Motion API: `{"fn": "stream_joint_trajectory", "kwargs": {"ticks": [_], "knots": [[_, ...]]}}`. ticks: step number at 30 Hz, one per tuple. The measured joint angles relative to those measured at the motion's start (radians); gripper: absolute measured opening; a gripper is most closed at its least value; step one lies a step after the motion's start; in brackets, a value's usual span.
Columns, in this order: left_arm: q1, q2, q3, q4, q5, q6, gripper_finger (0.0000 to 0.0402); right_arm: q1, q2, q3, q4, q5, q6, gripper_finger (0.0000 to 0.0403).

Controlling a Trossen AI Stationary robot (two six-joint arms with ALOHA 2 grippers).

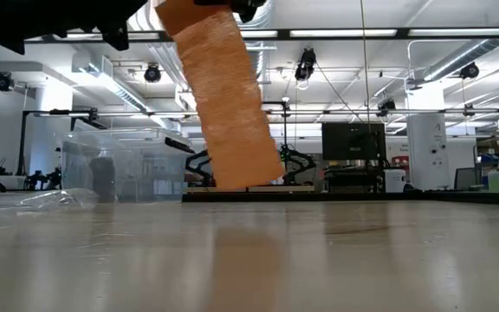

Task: Roll bandage
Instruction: Roll the orange bandage

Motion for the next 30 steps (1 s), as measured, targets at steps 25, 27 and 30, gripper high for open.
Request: {"fn": "stream_joint_trajectory", "kwargs": {"ticks": [25,27,30], "knots": [[0.001,0.131,-0.054,0.284,0.033,0.014,0.0134,-0.009,-0.193,-0.473,0.550,-0.027,0.219,0.0048],[0.001,0.110,-0.066,0.279,0.033,0.011,0.0143,-0.014,-0.194,-0.470,0.606,-0.027,0.218,0.0048],[0.001,0.098,-0.071,0.271,0.032,-0.004,0.0157,-0.015,-0.183,-0.437,0.623,-0.027,0.192,0.0048]]}}
